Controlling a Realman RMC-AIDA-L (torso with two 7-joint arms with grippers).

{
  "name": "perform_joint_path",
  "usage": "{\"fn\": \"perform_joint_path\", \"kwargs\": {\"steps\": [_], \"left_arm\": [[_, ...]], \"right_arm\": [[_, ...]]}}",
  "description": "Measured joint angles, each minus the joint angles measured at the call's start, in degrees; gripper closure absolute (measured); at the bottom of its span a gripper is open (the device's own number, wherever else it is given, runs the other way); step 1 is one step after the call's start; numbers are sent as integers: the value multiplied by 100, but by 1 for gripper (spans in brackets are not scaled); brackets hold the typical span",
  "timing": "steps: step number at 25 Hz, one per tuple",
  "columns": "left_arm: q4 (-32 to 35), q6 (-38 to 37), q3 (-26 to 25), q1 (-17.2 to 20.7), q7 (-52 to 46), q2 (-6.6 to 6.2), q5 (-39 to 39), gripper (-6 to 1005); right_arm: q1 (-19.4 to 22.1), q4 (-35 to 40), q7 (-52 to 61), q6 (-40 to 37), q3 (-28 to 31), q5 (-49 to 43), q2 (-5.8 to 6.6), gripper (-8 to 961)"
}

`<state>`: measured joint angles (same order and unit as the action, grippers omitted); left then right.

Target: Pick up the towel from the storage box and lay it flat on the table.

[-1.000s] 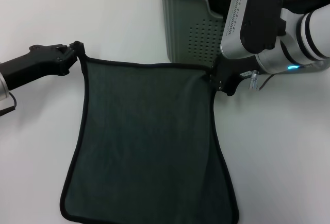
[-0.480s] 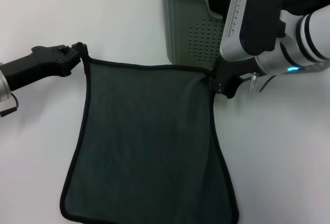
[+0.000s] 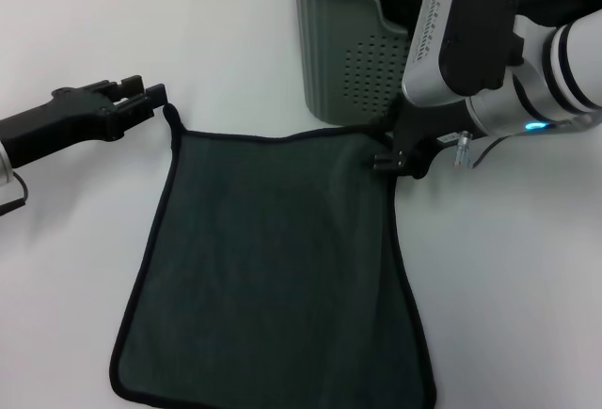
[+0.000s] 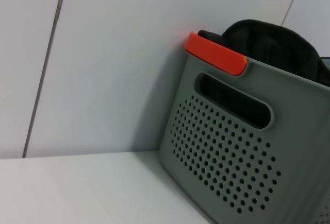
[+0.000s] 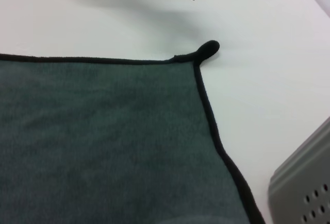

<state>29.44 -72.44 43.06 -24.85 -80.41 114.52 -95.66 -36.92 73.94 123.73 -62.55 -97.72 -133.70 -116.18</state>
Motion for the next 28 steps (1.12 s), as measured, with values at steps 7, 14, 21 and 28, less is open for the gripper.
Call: {"fn": "perform_joint_path", "kwargs": {"steps": [7, 14, 21, 28], "left_arm": [[46, -155, -8, 24, 53, -1, 60, 577], [52, -597, -10, 78, 364, -1, 65, 580], [62, -1610, -8, 98, 912, -1, 65, 581], [69, -2938, 34, 106, 1459, -51, 16, 580]], "right_arm": [[263, 298, 18, -192, 244, 51, 8, 539], [678, 730, -1, -577, 453, 238, 23, 259], [973, 1190, -59, -1078, 859, 425, 22, 239], [1491, 1524, -823, -2307, 1984, 1530, 3, 224]]}}
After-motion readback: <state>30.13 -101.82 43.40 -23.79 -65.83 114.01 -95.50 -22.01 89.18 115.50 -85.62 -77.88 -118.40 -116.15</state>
